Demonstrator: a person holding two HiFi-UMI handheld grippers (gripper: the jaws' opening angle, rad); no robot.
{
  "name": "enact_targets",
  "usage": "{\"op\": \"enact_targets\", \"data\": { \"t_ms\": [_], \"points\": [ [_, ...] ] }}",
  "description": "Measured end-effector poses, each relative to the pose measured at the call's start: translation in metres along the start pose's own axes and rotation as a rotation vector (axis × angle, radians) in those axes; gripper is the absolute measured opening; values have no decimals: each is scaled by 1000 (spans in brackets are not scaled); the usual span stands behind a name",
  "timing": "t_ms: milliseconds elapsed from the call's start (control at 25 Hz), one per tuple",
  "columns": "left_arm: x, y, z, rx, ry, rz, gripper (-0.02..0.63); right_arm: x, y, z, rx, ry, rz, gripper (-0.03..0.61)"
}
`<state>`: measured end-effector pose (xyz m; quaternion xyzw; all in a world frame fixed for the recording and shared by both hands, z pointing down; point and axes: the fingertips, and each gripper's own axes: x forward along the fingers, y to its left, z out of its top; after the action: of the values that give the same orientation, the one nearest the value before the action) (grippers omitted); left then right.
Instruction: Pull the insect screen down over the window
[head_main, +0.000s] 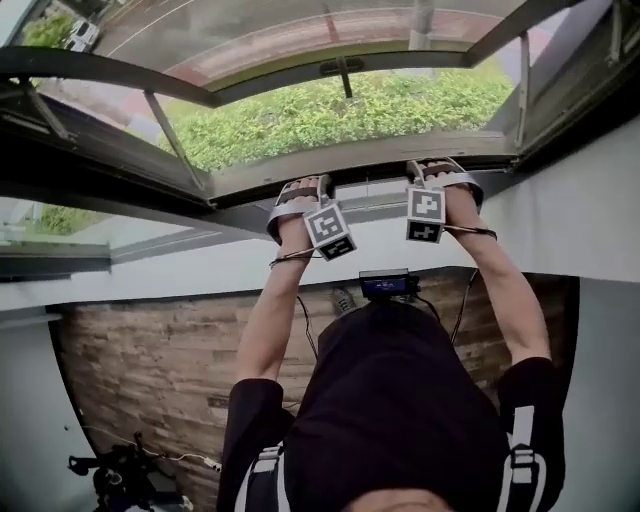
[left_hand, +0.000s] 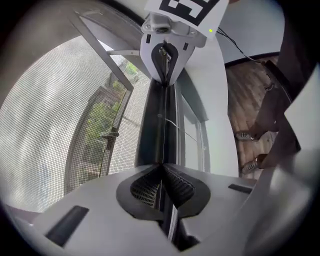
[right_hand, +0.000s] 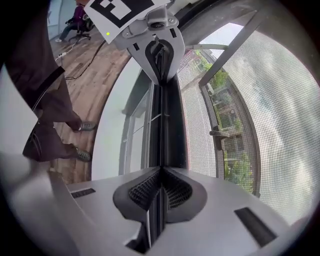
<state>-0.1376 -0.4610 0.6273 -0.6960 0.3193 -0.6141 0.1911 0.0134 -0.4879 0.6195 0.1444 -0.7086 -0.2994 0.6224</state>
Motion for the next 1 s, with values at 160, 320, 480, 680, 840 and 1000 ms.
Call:
{"op": "enact_targets", "data": {
  "t_ms": [160,320,480,680,840,1000],
  "points": [
    [-4,-2,-6,-23,-26,-45,21,3,3,9,15,28,10,20],
    [5,-10,-16,-36,-7,-61,21,14,10,15,9,21,32,20],
    [20,-21,-20,-44,14,-80,21,27,20,16,45,-6,55,20],
    [27,-20,-22,-34,21,-76,21,30,19,16,67,-21,54,20],
    [21,-24,-20,-51,14,-80,21,29,23,17,56,-18,55,20],
    [27,-22,-23,-101,-15,-56,21,30,19,17,64,-16,20,20]
  ]
}}
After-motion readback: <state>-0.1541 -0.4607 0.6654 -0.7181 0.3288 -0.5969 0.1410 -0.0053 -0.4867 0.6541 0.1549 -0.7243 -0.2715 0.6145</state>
